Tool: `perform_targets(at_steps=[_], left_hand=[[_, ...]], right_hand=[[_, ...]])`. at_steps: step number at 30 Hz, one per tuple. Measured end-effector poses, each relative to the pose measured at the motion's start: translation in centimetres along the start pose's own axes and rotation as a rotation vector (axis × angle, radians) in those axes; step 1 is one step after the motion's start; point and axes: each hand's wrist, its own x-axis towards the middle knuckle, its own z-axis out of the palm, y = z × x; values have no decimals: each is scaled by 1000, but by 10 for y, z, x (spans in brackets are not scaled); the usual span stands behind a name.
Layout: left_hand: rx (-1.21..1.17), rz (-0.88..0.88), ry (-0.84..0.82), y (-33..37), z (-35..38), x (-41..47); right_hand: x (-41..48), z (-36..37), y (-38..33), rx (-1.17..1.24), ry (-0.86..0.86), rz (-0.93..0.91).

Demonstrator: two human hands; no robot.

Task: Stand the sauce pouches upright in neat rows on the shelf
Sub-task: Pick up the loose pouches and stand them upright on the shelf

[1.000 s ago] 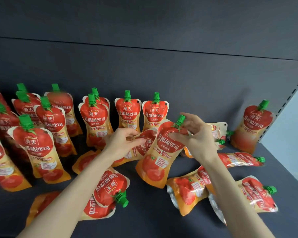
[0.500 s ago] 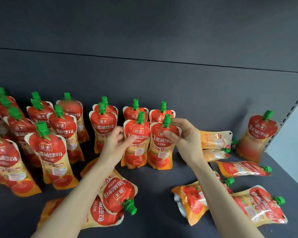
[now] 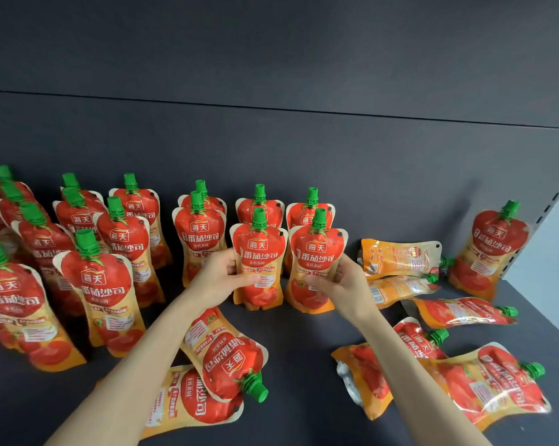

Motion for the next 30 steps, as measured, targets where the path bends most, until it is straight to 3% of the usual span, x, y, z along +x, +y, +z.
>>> perform_targets(at_steps=[12, 24, 30], left_hand=[[-5, -39, -28, -13, 7, -2], [65, -51, 44, -14, 10, -3], [260, -58, 152, -15, 14, -12]], right_hand=[[-1, 7, 6, -117, 56, 6], [-5, 11, 1, -158, 119, 35], [-10, 6, 1, -237, 100, 72]])
